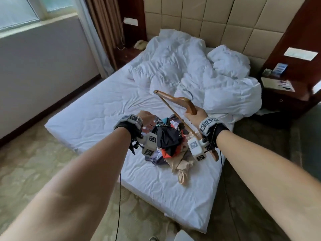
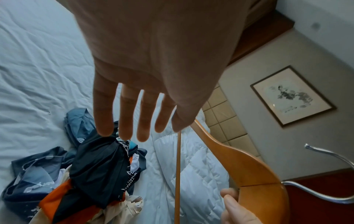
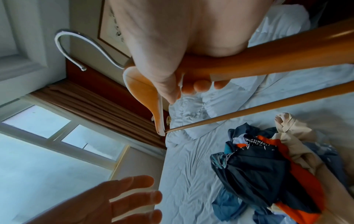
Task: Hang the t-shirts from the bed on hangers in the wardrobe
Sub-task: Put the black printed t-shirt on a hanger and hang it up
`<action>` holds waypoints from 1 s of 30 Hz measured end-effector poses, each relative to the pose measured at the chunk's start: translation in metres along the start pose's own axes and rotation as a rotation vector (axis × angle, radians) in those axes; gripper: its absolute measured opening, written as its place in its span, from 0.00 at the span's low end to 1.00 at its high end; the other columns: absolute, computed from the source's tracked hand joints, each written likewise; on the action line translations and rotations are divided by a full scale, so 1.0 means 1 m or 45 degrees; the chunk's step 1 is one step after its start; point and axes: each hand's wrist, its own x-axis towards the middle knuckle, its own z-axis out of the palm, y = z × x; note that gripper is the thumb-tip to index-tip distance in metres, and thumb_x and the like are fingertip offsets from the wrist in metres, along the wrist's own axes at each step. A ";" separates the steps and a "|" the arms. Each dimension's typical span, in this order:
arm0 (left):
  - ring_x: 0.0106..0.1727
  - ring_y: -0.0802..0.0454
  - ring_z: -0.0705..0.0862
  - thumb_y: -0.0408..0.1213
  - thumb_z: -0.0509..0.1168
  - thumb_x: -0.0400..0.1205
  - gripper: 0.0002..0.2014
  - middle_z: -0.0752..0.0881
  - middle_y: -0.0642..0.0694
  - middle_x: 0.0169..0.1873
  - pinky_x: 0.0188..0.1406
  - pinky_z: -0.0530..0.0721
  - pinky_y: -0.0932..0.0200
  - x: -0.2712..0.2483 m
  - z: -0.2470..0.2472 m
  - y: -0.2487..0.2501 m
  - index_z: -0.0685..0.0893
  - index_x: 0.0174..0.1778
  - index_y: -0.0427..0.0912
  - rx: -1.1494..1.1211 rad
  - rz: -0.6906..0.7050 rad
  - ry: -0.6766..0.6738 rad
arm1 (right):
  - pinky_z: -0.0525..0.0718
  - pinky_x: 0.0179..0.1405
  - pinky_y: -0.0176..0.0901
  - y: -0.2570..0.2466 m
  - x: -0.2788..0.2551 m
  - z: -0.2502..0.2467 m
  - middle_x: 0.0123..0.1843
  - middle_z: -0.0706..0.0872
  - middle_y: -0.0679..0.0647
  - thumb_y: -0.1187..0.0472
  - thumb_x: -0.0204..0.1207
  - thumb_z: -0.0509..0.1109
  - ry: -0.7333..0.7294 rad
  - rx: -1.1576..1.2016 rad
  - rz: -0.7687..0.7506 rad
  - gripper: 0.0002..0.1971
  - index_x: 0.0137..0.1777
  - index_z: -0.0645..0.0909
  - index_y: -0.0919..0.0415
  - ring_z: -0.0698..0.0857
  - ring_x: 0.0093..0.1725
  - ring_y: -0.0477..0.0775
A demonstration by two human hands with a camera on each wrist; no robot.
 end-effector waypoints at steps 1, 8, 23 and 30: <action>0.36 0.46 0.82 0.37 0.63 0.84 0.05 0.85 0.40 0.44 0.32 0.76 0.59 0.015 0.003 0.002 0.80 0.46 0.39 0.061 -0.028 -0.049 | 0.79 0.44 0.45 0.003 0.010 0.000 0.36 0.83 0.50 0.60 0.77 0.72 -0.006 -0.028 0.025 0.04 0.42 0.81 0.52 0.81 0.40 0.55; 0.37 0.46 0.82 0.33 0.61 0.84 0.06 0.85 0.39 0.40 0.34 0.82 0.59 0.118 0.040 0.020 0.82 0.46 0.37 0.129 0.050 0.019 | 0.73 0.32 0.42 0.042 0.103 0.005 0.30 0.79 0.49 0.57 0.76 0.70 -0.090 -0.124 0.253 0.13 0.31 0.73 0.51 0.79 0.32 0.55; 0.37 0.41 0.81 0.36 0.61 0.83 0.07 0.79 0.41 0.32 0.39 0.83 0.51 0.303 0.096 -0.050 0.82 0.51 0.40 0.571 -0.164 -0.304 | 0.87 0.53 0.53 0.148 0.212 0.085 0.49 0.90 0.60 0.41 0.66 0.59 -0.217 -0.282 0.552 0.24 0.52 0.85 0.56 0.88 0.47 0.63; 0.52 0.36 0.89 0.44 0.63 0.81 0.35 0.87 0.34 0.54 0.58 0.86 0.40 0.371 0.105 -0.087 0.54 0.82 0.61 0.836 -0.277 -0.660 | 0.78 0.30 0.24 0.164 0.232 0.114 0.35 0.88 0.52 0.59 0.77 0.69 -0.231 -0.167 0.616 0.04 0.42 0.78 0.50 0.88 0.39 0.52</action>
